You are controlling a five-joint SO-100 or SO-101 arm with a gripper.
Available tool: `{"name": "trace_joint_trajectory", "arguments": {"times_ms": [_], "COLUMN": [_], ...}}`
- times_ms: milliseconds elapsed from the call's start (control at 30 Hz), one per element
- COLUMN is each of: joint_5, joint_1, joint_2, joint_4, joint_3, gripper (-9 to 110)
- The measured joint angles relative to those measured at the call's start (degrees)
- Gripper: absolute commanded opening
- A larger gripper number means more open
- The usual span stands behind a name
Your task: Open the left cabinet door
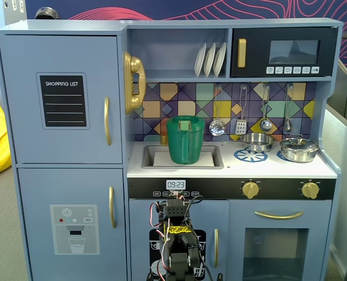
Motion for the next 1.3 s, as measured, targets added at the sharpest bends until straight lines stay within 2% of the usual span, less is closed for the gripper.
{"name": "trace_joint_trajectory", "arguments": {"times_ms": [400,567,733,933,1300], "joint_5": [1.1,6.2,7.5,1.6,-7.6], "joint_1": [1.5,-4.8,-14.0,-22.3,-32.7], "joint_2": [0.0,-0.3,-0.3,-4.3,-23.8], "joint_4": [-0.1,-3.6,-14.0,-26.6,-49.1], "joint_3": [0.0,-0.3,-6.8,-20.6,-43.2], "gripper": [0,0,0,0,0]}}
